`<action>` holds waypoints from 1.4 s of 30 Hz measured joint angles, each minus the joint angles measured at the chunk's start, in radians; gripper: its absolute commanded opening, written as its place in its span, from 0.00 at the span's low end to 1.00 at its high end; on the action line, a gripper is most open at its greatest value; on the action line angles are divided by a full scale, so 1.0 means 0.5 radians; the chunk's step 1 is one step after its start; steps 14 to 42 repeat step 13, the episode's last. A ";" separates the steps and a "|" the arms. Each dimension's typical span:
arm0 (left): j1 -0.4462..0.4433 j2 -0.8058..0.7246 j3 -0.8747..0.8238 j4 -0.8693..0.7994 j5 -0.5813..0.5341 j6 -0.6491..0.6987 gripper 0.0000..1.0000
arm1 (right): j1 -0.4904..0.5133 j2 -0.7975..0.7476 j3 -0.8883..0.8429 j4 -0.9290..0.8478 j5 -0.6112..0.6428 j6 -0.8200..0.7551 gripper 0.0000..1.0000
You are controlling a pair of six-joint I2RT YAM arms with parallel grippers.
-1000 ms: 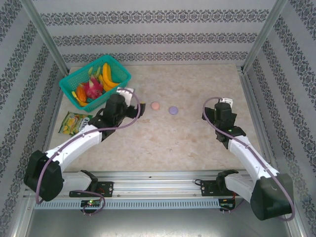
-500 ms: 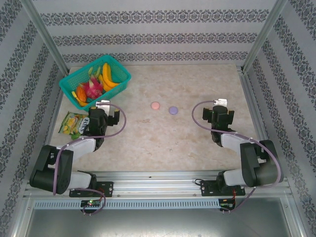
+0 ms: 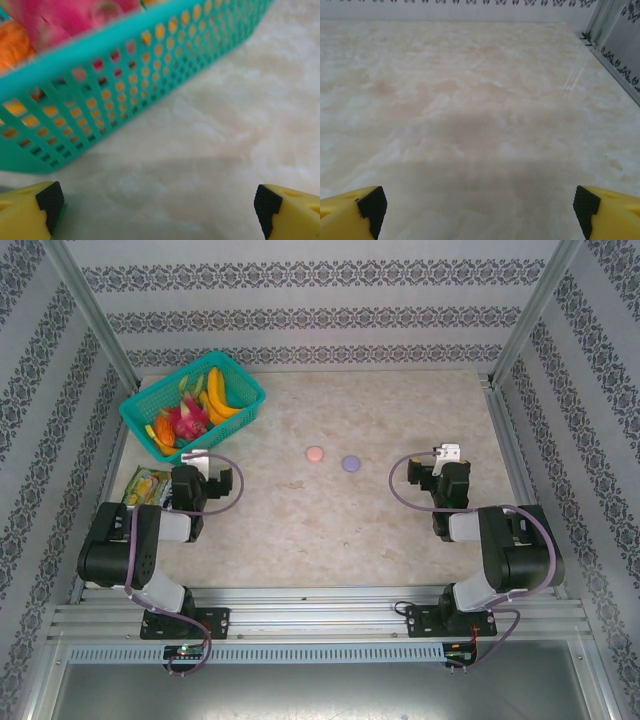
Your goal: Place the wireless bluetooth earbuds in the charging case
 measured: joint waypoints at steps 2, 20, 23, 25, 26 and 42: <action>0.014 -0.001 0.027 0.002 0.026 -0.013 1.00 | 0.002 0.000 0.007 0.007 -0.022 0.000 0.98; 0.011 -0.001 0.027 -0.001 0.066 -0.014 1.00 | 0.002 0.000 0.019 -0.016 -0.071 0.008 0.98; 0.011 -0.001 0.027 -0.001 0.066 -0.014 1.00 | 0.002 0.000 0.019 -0.016 -0.071 0.008 0.98; 0.011 -0.001 0.027 -0.001 0.066 -0.014 1.00 | 0.002 0.000 0.019 -0.016 -0.071 0.008 0.98; 0.011 -0.001 0.027 -0.001 0.066 -0.014 1.00 | 0.002 0.000 0.019 -0.016 -0.071 0.008 0.98; 0.011 -0.001 0.027 -0.001 0.066 -0.014 1.00 | 0.002 0.000 0.019 -0.016 -0.071 0.008 0.98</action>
